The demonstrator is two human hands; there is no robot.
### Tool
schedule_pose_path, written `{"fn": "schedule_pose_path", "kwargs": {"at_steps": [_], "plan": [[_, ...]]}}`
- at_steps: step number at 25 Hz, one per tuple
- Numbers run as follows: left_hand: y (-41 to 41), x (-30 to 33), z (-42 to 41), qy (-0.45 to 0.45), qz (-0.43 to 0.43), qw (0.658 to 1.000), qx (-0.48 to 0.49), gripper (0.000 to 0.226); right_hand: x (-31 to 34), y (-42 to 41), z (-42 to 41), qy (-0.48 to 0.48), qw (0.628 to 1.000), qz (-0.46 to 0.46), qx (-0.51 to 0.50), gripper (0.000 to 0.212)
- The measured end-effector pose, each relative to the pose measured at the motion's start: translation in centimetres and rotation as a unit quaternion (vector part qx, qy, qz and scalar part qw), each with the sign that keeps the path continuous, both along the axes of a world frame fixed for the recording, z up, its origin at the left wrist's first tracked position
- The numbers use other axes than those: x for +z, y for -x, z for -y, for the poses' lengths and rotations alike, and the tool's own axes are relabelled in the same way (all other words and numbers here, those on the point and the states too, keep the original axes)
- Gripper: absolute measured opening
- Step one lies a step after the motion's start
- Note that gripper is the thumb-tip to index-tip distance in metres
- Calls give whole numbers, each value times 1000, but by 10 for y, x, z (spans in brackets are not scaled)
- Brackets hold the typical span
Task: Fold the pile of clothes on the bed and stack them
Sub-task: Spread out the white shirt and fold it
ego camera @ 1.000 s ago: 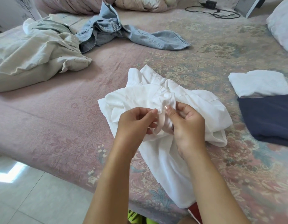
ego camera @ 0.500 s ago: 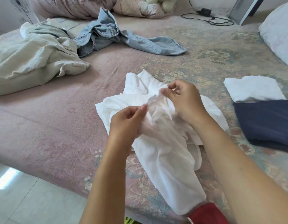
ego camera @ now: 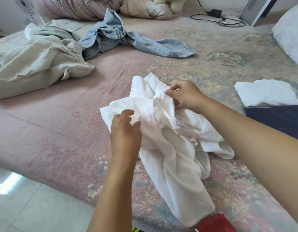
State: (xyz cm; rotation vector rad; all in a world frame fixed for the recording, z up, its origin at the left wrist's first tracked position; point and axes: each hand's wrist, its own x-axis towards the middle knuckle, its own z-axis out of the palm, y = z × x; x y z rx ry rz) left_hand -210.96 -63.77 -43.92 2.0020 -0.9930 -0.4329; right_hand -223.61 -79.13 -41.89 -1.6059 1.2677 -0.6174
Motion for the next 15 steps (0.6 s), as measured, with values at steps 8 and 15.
{"fn": "schedule_pose_path", "kwargs": {"at_steps": [8, 15], "plan": [[49, -5, -3, 12, 21, 999, -38, 40, -6, 41, -74, 69, 990, -101, 67, 16], [39, -28, 13, -139, 111, 983, 43, 40, -18, 26, -90, 126, 964, -224, 71, 14]]}}
